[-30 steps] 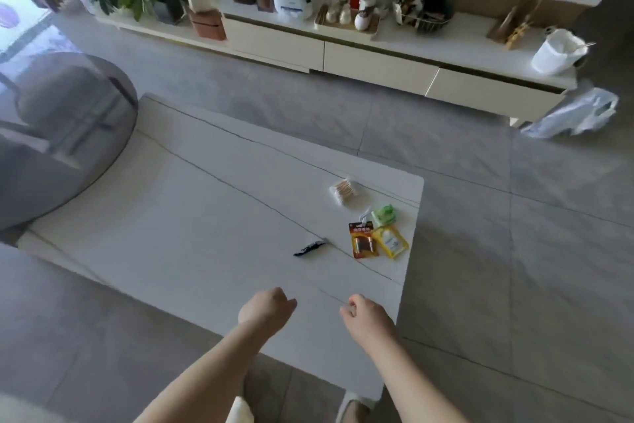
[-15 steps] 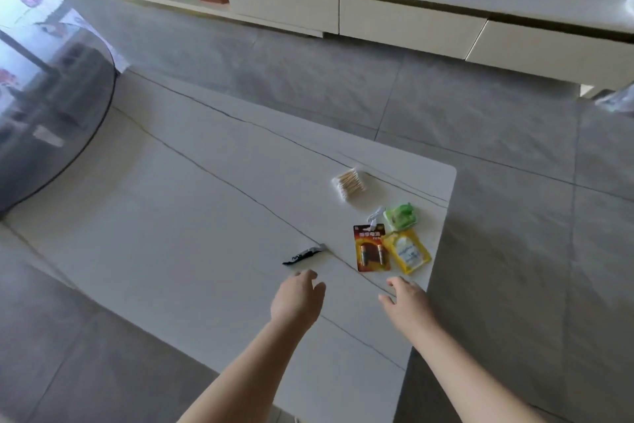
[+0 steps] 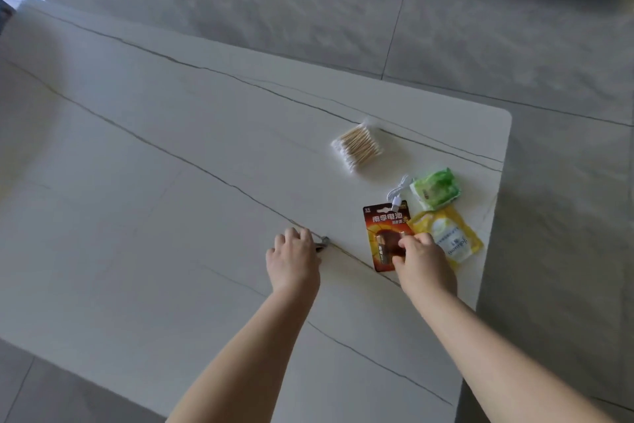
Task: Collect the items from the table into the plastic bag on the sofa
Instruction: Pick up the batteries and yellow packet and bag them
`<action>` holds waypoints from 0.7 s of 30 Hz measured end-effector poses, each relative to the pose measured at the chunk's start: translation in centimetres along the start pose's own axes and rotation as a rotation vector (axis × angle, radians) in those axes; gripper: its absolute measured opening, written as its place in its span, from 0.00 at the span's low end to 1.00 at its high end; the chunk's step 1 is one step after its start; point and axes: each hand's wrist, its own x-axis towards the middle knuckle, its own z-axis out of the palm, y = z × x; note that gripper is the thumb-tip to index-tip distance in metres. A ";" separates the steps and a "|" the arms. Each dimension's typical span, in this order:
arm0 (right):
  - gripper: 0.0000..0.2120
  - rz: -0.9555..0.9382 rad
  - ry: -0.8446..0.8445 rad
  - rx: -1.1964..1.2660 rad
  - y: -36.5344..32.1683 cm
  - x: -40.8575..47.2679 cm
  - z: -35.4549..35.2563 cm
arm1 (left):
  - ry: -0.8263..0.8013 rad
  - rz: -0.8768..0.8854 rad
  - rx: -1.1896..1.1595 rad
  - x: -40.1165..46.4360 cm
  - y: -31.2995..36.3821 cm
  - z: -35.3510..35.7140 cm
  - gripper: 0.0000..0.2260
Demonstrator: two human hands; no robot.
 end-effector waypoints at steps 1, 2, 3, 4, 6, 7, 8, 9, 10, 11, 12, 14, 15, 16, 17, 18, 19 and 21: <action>0.12 0.000 0.011 0.003 -0.1 0.1 0.3 | -0.003 0.006 0.000 0.2 -0.1 0.3 0.17; 0.11 0.001 0.023 0.002 -0.1 0.3 0.5 | -0.002 0.010 -0.001 0.4 -0.2 0.5 0.16; 0.11 0.006 0.034 -0.001 -0.2 0.5 0.6 | 0.000 0.015 -0.006 0.5 -0.2 0.7 0.14; 0.12 0.013 0.045 -0.004 -0.3 0.7 0.8 | -0.003 0.017 -0.015 0.7 -0.2 0.9 0.13; 0.14 0.030 0.074 -0.020 -0.5 1.1 1.1 | -0.010 0.016 -0.050 0.7 -0.1 1.1 0.12; 0.15 0.041 0.092 -0.032 -0.5 1.2 1.2 | -0.016 0.010 -0.074 0.7 0.1 1.1 0.12; 0.15 0.054 0.107 -0.046 -0.6 1.3 1.4 | -0.022 0.003 -0.112 0.5 0.2 1.2 0.13; 0.15 0.067 0.118 -0.058 -0.6 1.3 1.6 | -0.028 -0.006 -0.163 0.4 0.3 1.2 0.12; 0.16 0.081 0.122 -0.064 -0.6 1.4 1.7 | -0.038 -0.015 -0.235 0.2 0.4 1.2 0.12; 0.15 0.097 0.120 -0.063 -0.7 1.4 1.7 | -0.057 -0.032 -0.328 0.1 0.5 1.3 0.12; 0.14 0.118 0.114 -0.053 -0.7 1.5 1.7 | -0.086 -0.062 -0.466 0.0 0.8 1.2 0.11; 0.12 0.154 0.100 -0.035 -0.8 1.5 1.6 | -0.180 -0.180 -0.822 -0.2 1.5 0.8 0.11; 0.10 0.156 0.091 -0.028 -0.8 1.4 1.5 | -0.231 -0.259 -0.959 -0.3 1.9 0.7 0.11; 0.10 0.151 0.076 -0.017 -0.8 1.3 1.5 | -0.270 -0.324 -1.046 -0.4 2.3 0.7 0.11; 0.10 0.142 0.059 0.004 -0.7 1.2 1.4 | -0.291 -0.371 -1.105 -0.6 2.6 0.5 0.10; 0.11 0.133 0.043 0.038 -0.7 1.0 1.4 | -0.304 -0.403 -1.161 -0.8 2.9 0.4 0.10; 0.12 0.122 0.033 0.075 -0.7 0.9 1.3 | -0.316 -0.416 -1.205 -1.0 3.1 0.3 0.10; 0.13 0.092 0.008 0.144 -0.8 0.4 1.0 | -0.345 -0.382 -1.218 -1.3 3.5 0.1 0.15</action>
